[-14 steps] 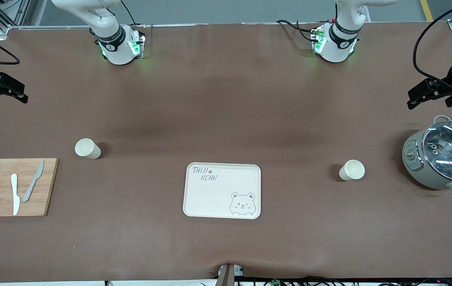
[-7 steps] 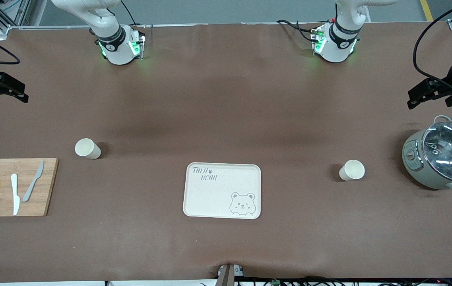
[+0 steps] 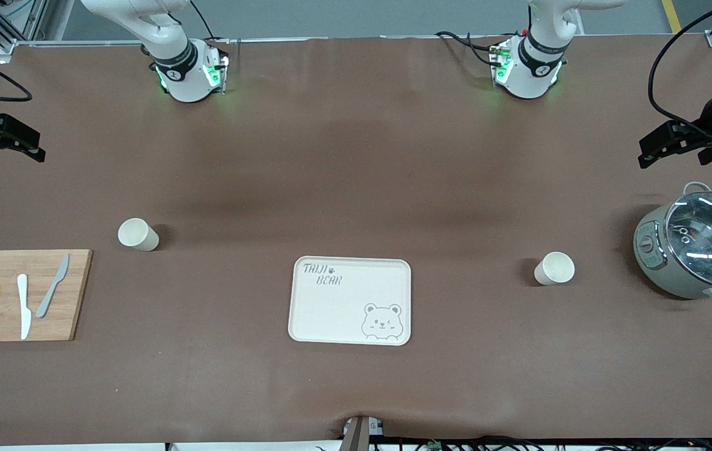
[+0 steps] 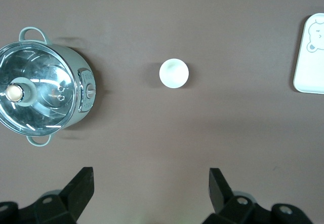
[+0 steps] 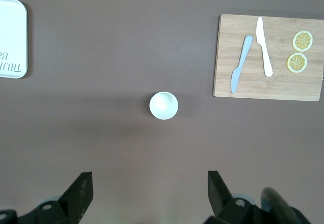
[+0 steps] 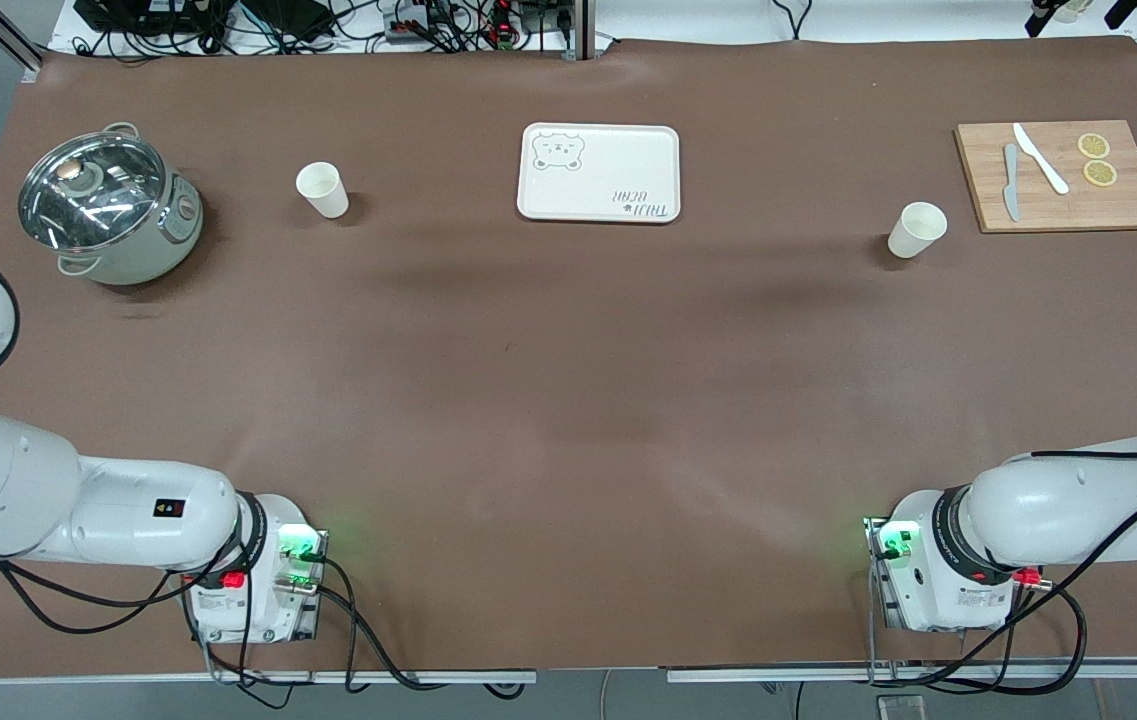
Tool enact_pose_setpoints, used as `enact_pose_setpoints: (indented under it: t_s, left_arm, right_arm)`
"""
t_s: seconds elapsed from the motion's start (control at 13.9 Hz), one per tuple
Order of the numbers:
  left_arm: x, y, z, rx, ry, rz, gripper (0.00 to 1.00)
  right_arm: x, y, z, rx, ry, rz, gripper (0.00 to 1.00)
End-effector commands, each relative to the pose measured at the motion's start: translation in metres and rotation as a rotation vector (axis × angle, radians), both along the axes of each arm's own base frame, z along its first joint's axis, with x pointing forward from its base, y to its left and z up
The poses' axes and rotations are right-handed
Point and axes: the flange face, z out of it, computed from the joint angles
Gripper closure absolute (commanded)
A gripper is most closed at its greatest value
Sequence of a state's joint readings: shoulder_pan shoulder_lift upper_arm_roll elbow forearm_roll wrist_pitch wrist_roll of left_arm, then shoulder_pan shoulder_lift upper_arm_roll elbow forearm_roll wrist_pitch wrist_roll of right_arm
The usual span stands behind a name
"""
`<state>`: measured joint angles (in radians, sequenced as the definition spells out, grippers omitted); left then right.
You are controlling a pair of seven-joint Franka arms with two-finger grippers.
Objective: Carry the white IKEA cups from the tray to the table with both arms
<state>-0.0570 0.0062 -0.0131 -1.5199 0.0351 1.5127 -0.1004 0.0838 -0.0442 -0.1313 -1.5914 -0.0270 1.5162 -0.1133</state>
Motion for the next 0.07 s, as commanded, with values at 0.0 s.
enact_pose_setpoints:
  t_s: [0.0]
  left_arm:
    - [-0.0001, -0.0034, 0.0052, -0.013, 0.006, 0.000, 0.00]
  right_arm:
    - [-0.0007, 0.0013, 0.0006, 0.012, 0.004, -0.007, 0.00]
